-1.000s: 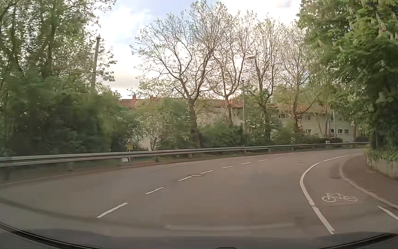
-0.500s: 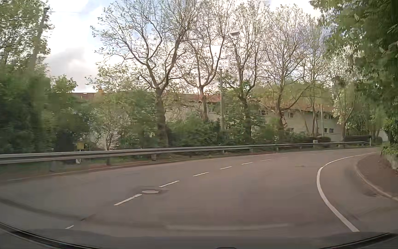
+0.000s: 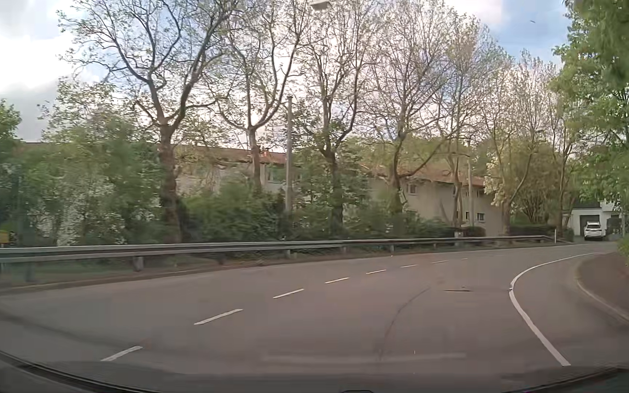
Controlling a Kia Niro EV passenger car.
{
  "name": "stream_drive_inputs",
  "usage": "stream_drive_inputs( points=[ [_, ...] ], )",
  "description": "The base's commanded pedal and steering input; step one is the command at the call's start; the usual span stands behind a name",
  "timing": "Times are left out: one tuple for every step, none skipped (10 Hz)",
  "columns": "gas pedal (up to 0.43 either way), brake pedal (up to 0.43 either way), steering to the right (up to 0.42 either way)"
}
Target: Follow the waypoints while adhering to traffic rules and regulations
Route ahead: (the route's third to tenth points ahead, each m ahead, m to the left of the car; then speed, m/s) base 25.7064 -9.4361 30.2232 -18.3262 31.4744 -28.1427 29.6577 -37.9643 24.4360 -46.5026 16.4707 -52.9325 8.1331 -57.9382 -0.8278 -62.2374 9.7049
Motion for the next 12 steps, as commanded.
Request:
stream_drive_inputs(
  points=[
    [0.11,0.0,0.143],
    [0.11,0.0,0.146],
    [0.11,0.0,0.15],
    [0.11,0.0,0.155],
    [0.11,0.0,0.161],
    [0.11,0.0,0.17],
    [0.11,0.0,0.175],
    [0.11,0.0,0.175],
    [0.11,0.0,0.175],
    [0.11,0.0,0.175],
    [0.11,0.0,0.177],
    [0.118,0.0,0.177]
  ],
)
